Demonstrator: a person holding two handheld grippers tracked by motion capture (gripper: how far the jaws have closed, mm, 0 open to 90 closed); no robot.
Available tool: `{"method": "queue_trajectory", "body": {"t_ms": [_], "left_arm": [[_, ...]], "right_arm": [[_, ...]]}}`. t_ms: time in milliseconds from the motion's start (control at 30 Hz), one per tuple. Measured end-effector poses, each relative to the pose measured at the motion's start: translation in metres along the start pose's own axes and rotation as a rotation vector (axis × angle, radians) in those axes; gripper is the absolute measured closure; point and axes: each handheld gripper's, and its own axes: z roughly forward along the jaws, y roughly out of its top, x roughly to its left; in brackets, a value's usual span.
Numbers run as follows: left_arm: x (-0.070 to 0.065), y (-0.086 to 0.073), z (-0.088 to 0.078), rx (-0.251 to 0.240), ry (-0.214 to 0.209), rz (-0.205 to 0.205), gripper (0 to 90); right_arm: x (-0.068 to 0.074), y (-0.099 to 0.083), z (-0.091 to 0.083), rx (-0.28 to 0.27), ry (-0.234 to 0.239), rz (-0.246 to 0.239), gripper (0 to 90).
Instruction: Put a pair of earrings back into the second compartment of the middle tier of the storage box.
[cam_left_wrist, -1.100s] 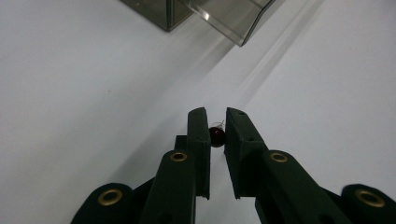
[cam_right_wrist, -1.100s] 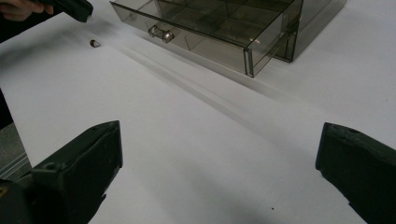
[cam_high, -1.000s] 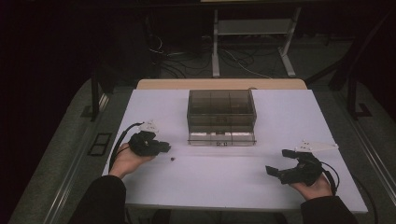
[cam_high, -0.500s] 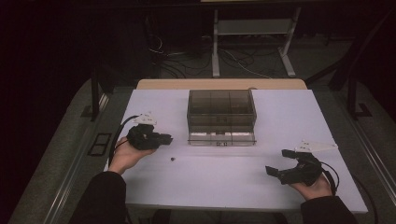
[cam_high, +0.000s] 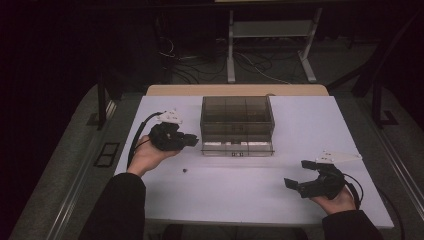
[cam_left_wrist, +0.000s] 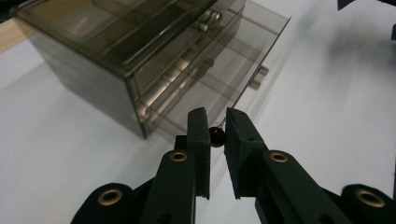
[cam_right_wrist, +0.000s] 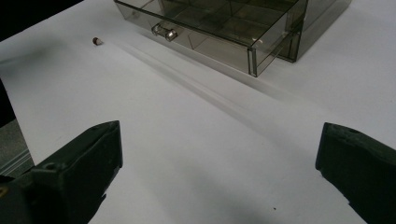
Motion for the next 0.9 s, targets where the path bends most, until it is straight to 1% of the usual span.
{"method": "queue_trajectory", "body": {"t_ms": [100, 333, 367, 433, 500, 667, 800, 900], "left_arm": [[-0.002, 0.007, 0.005, 0.007, -0.003, 0.013, 79.3], [-0.006, 0.02, 0.013, 0.005, -0.015, 0.033, 79.3], [-0.006, 0.022, 0.014, 0.004, -0.015, 0.035, 79.3], [-0.007, 0.025, 0.017, -0.003, -0.02, 0.038, 79.4], [-0.008, 0.029, 0.02, -0.007, -0.026, 0.039, 79.4], [-0.01, 0.035, 0.031, -0.003, -0.042, 0.048, 79.4], [-0.011, 0.039, 0.039, 0.001, -0.047, 0.057, 79.4], [-0.012, 0.041, 0.045, -0.004, -0.051, 0.05, 79.3]], "right_arm": [[0.001, 0.0, 0.0, 0.006, 0.002, 0.007, 0.1], [0.001, 0.0, -0.001, 0.004, 0.004, 0.004, 0.1], [0.002, 0.0, -0.001, 0.008, 0.006, 0.01, 0.2], [0.001, 0.0, -0.001, 0.002, 0.004, -0.001, 0.1], [0.001, 0.0, -0.001, 0.002, 0.004, -0.002, 0.2], [0.001, 0.0, -0.001, 0.0, 0.008, -0.004, 0.1], [0.001, 0.0, -0.002, -0.002, 0.009, -0.007, 0.1], [0.002, 0.0, -0.002, -0.003, 0.011, -0.005, 0.1]]}}
